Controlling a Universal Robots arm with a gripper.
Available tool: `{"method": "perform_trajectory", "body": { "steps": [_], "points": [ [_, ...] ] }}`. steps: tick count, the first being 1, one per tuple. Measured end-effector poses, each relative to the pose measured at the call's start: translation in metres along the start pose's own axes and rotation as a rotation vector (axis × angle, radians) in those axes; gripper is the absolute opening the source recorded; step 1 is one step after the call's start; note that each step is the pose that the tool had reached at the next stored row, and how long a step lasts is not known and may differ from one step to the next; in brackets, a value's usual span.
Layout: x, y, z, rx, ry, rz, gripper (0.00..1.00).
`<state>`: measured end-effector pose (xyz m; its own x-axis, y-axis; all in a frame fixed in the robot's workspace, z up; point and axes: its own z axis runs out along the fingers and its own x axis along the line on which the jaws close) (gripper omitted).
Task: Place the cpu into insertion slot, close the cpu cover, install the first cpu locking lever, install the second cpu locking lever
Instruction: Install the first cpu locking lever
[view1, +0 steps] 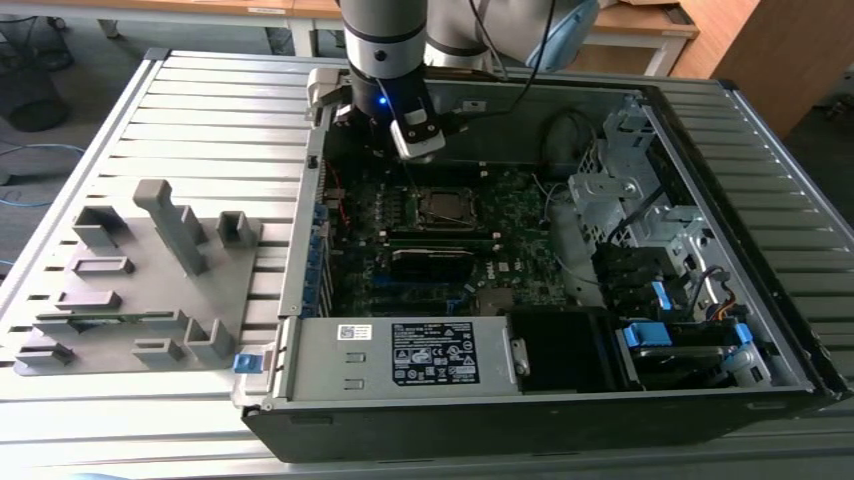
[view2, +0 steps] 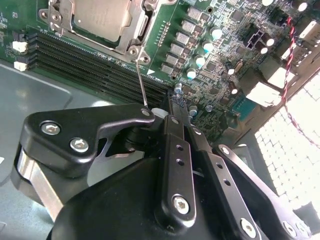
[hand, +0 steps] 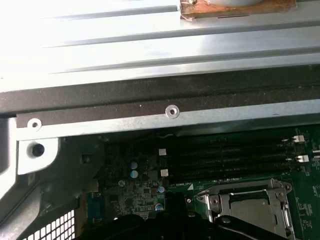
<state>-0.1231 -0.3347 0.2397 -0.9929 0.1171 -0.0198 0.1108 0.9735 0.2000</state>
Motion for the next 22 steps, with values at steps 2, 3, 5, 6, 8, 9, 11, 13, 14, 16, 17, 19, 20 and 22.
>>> {"method": "perform_trajectory", "body": {
  "steps": [2, 3, 5, 6, 8, 9, 11, 13, 14, 16, 17, 19, 20, 22],
  "points": [
    [0.0000, -0.0001, 0.0000, -0.0023, 0.0003, 0.000, 0.11],
    [-0.0001, -0.0002, 0.0000, -0.0069, 0.0006, 0.000, 0.11],
    [-0.0001, -0.0003, 0.0000, -0.0178, 0.0010, 0.000, 0.11],
    [-0.0001, -0.0003, 0.0000, -0.0218, 0.0013, 0.000, 0.11],
    [-0.0001, -0.0005, -0.0001, -0.0258, 0.0017, 0.000, 0.11],
    [-0.0001, -0.0006, -0.0001, -0.0295, 0.0021, 0.000, 0.11],
    [-0.0002, -0.0008, -0.0001, -0.0461, 0.0032, 0.001, 0.11],
    [-0.0001, -0.0009, -0.0002, -0.0560, 0.0040, 0.001, 0.11],
    [-0.0002, -0.0009, -0.0001, -0.0561, 0.0039, 0.001, 0.11],
    [-0.0002, -0.0009, -0.0001, -0.0562, 0.0040, 0.001, 0.11],
    [-0.0006, -0.0009, -0.0001, -0.0562, 0.0041, 0.001, 0.11],
    [-0.0024, -0.0007, -0.0001, -0.0561, 0.0041, 0.001, 0.11],
    [-0.0036, -0.0006, 0.0000, -0.0561, 0.0041, 0.001, 0.11],
    [-0.0060, -0.0003, 0.0001, -0.0561, 0.0041, 0.001, 0.11]
  ]
}}
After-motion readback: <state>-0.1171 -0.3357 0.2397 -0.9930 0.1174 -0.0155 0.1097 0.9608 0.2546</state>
